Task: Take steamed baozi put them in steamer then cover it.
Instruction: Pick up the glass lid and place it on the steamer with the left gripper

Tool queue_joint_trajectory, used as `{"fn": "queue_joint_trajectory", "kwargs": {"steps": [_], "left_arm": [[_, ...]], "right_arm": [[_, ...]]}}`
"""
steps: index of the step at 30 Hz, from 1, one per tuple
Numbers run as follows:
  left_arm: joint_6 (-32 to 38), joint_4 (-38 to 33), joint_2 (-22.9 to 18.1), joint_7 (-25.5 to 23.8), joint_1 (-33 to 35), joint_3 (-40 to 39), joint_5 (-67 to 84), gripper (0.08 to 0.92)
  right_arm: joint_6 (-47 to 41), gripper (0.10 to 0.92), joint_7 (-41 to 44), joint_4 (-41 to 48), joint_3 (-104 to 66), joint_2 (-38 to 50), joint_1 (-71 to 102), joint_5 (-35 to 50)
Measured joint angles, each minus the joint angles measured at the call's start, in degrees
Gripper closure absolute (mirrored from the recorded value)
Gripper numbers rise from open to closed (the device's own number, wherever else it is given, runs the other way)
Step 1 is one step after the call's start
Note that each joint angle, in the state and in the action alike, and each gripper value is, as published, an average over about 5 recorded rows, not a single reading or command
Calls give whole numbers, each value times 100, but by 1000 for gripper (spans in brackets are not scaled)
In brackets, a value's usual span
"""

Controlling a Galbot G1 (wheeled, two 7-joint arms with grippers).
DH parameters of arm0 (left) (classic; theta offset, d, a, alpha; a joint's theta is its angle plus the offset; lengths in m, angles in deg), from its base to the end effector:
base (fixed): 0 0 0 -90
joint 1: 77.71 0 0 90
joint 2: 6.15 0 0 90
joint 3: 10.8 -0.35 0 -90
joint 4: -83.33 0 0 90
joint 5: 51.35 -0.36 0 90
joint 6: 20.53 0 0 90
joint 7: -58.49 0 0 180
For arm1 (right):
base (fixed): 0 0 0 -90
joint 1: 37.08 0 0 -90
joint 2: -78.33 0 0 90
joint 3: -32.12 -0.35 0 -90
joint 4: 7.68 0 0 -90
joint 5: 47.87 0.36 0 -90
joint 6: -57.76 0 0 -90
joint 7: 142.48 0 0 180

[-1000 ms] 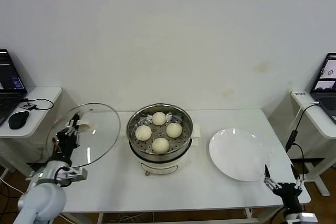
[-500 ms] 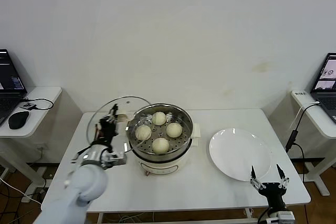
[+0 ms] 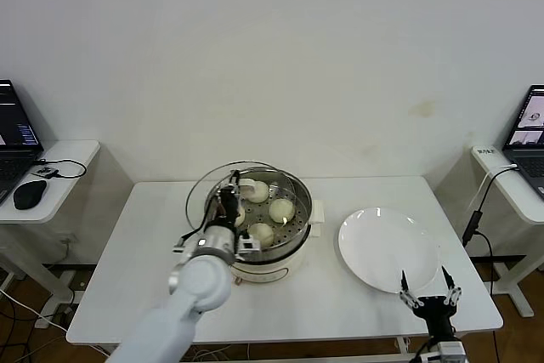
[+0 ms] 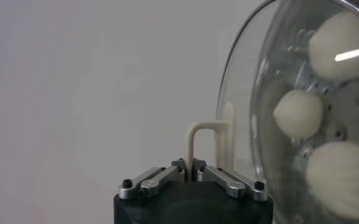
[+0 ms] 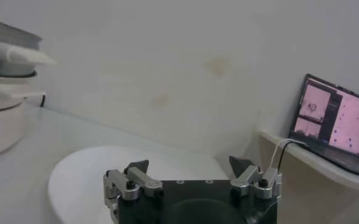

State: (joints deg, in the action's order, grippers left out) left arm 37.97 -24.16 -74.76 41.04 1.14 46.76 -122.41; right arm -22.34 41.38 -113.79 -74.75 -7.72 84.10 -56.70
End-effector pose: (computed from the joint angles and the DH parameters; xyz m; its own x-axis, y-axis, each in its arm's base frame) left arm 0.3408 -0.0833 -0.2308 -0.9947 0.0946 0.0391 0.0432 0.0416 0.9982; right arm 0.1576 -0.1174 -0.3789 -0.9860 0.1426 0.0865 0.1046 0.9326 -0.3454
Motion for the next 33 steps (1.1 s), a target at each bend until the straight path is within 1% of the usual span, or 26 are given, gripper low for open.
{"fn": "queue_joint_trajectory", "kwargs": {"steps": [5,9,20,33], "left_arm": [[-48,147,-267,-179,-145,-191,-359,864],[-53,264,-390,-254,-190,-292,-548,864],[-10,508,-589,-310,-214,-334,-784,864],[27,760,-764,-238,-231,-264,-824,864]], "right_arm": [[14,203,-15,11,17,-23,17,-67],[39,202,-22,13,24,-28,56,-100],[91,203,-29,26,47,-33,119,-160],[125,203,-34,42,101,-27,176,-215]]}}
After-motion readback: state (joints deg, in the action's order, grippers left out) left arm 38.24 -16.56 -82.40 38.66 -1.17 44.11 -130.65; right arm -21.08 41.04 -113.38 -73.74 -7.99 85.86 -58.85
